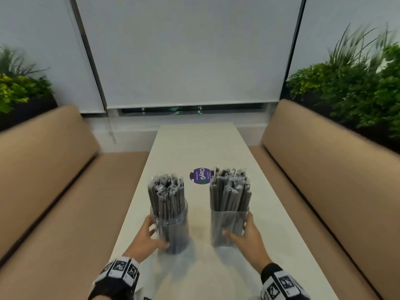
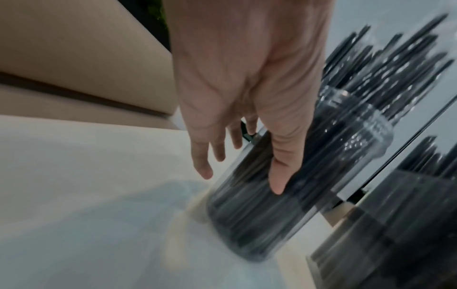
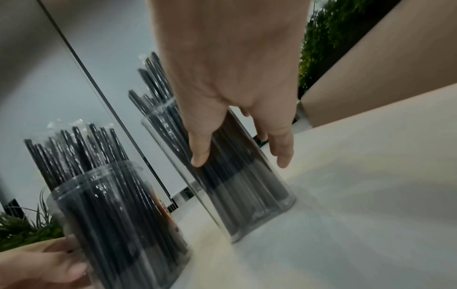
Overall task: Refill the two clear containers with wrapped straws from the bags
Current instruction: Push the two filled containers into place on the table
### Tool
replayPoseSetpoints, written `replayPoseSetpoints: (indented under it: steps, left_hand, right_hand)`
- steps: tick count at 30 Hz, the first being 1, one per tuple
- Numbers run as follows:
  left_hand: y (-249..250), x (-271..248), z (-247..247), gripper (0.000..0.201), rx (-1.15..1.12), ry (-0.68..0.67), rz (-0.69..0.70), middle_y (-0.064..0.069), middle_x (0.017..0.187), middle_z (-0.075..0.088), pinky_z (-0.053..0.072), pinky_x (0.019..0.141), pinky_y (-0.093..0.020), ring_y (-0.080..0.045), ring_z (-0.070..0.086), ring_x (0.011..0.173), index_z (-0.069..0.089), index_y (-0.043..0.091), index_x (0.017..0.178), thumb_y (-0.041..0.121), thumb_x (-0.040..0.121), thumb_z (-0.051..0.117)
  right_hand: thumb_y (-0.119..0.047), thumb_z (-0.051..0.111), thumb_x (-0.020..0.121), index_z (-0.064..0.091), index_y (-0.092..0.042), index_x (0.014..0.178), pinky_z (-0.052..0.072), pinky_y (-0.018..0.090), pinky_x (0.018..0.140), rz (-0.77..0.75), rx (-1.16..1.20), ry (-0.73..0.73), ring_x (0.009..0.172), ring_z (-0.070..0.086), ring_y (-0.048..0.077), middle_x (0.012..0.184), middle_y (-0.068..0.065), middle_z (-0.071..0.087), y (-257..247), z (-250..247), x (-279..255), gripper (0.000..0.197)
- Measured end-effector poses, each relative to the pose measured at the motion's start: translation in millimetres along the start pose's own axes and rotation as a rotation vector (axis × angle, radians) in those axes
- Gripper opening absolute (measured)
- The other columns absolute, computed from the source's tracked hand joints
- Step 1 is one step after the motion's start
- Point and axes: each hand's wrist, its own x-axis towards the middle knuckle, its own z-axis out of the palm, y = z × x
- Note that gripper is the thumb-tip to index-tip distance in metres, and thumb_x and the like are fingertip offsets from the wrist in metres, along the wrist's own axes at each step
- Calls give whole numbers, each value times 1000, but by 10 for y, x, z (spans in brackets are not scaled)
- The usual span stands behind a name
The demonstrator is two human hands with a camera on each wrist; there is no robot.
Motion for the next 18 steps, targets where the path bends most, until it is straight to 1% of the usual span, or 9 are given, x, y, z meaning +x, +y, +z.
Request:
replayPoseSetpoints:
  steps: [1,2,4,5,7,9,12,15,18]
  left_hand:
    - [-32,37,59,96,-11,13,-2,-7,142,43,32,109,-37,-29,37,137,35,15,139,-4,57,81]
    - [-44,71,118,93,-26,41,-3,-7,140,44,33,107,-36,-30,39,135,36,14,140,-7,62,81]
    - [-46,146,236,88,-64,87,4,-4,132,46,37,101,-35,-28,44,125,35,14,140,-11,68,78]
    - [-25,180,289,86,-74,105,9,-3,128,46,39,97,-34,-25,46,118,35,15,140,-10,69,78]
    - [11,267,375,88,-68,141,20,-2,126,46,42,95,-36,-23,48,112,35,16,140,-6,68,81]
    - [31,362,445,92,-41,183,32,-5,132,48,44,102,-43,-27,51,115,34,15,141,0,65,85]
    - [81,472,522,96,1,252,48,-10,140,48,42,106,-49,-31,50,125,35,15,141,8,61,88]
    - [140,561,594,96,44,301,60,-13,141,45,40,108,-45,-31,46,129,34,11,142,11,63,89]
    - [172,601,639,94,75,322,72,-16,140,44,39,107,-40,-30,42,131,34,7,141,12,64,88]
  right_hand:
    - [-14,79,79,33,-23,140,45,9,84,-17,15,6,120,56,18,121,-18,54,31,19,41,77]
    - [-14,78,79,36,-24,136,45,6,78,-29,39,8,114,58,16,116,-22,54,34,32,73,72]
    - [-14,79,79,41,-25,131,45,9,78,-39,76,12,106,59,12,111,-25,55,41,47,143,66]
    - [-16,80,78,42,-25,129,46,14,80,-44,82,22,103,58,10,110,-24,56,43,59,180,64]
    - [-18,80,77,45,-26,123,45,17,80,-50,66,55,99,59,10,108,-18,60,34,74,248,58]
    - [-16,80,78,47,-25,119,43,15,76,-46,51,86,99,58,13,108,-8,62,19,91,325,53]
    - [-13,78,80,50,-18,120,42,21,82,-35,46,109,101,58,16,112,0,63,-17,134,397,49]
    - [-11,76,82,49,-8,130,41,23,87,-23,24,110,103,56,16,119,6,62,-43,170,466,55]
    - [-12,75,83,47,-6,131,39,20,86,-22,-5,105,104,54,15,121,6,61,-64,187,514,56]
